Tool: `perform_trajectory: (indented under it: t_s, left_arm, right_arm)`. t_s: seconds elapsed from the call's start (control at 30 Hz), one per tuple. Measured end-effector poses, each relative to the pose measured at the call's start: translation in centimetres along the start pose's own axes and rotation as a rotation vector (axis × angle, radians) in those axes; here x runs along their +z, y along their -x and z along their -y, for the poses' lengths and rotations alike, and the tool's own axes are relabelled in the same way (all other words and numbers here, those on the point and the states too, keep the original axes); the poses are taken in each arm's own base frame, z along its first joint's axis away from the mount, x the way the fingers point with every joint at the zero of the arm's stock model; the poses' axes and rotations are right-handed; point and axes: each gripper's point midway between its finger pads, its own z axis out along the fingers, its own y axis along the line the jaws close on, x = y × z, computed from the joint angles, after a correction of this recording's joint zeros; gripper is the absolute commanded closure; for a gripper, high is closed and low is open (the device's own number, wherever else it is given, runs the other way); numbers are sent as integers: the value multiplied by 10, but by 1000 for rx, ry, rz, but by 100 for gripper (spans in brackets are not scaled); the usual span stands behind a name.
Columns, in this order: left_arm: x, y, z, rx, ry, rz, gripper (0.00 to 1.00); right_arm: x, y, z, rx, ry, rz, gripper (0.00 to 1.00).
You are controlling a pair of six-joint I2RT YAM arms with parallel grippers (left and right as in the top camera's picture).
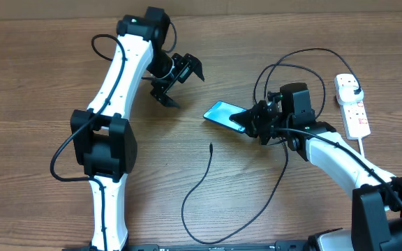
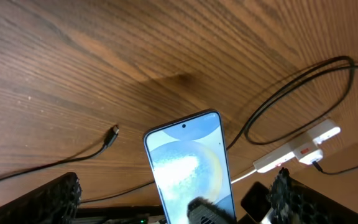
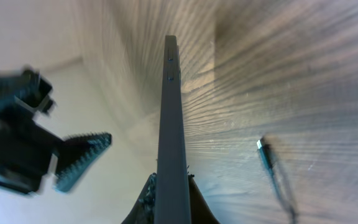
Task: Plug charger to phone and switch on socket
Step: 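Open the left gripper and pull it away from the phone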
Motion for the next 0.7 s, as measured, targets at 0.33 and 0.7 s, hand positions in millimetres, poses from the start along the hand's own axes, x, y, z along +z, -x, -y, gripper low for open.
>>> perform_trajectory:
  t_s: [0.33,0.7]
  left_arm:
    - [-4,8,30,72,-131,11,0]
    - [1,4,52,-9,-192,20,1]
  right_arm:
    - [-2,7,-34,523,133,-14,96]
    - [-12,13,-78,562,302,-38,96]
